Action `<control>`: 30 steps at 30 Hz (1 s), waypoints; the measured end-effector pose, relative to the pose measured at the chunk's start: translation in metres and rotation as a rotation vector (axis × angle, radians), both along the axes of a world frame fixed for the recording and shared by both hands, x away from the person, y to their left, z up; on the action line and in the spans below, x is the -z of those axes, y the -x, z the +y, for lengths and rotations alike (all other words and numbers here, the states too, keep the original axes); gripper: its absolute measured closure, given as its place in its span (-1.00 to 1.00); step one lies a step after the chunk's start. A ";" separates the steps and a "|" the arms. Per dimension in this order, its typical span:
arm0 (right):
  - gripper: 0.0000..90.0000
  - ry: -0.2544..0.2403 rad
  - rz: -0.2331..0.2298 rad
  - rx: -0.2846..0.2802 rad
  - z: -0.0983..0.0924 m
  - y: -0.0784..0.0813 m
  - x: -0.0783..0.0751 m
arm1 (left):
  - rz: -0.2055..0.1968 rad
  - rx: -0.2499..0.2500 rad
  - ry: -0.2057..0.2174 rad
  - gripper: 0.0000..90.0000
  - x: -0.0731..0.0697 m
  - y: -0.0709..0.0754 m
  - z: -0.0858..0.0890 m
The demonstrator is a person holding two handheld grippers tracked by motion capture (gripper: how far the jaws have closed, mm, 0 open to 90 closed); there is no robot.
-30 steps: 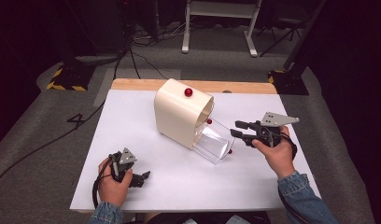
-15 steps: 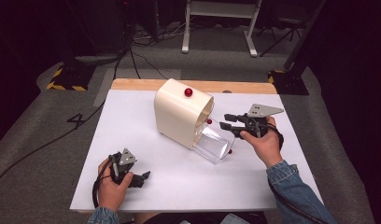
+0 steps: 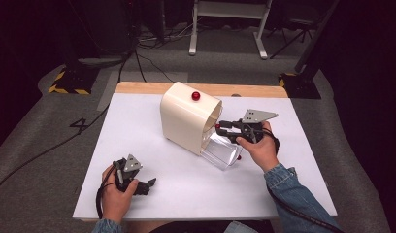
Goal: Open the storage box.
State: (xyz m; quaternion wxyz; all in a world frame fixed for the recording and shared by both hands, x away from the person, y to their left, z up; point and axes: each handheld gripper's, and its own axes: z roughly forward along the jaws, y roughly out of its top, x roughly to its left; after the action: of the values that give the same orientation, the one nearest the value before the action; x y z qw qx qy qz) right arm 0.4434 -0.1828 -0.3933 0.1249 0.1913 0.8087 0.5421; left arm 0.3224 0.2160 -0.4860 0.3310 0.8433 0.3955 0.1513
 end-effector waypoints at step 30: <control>0.65 0.002 -0.023 0.020 -0.017 0.011 -0.008 | 0.001 -0.001 0.000 -0.85 0.000 0.000 0.000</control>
State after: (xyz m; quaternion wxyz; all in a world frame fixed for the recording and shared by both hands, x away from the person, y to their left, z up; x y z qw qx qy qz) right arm 0.4320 -0.2001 -0.3851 0.1397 0.1929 0.8057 0.5424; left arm 0.3225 0.2158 -0.4859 0.3308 0.8432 0.3960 0.1511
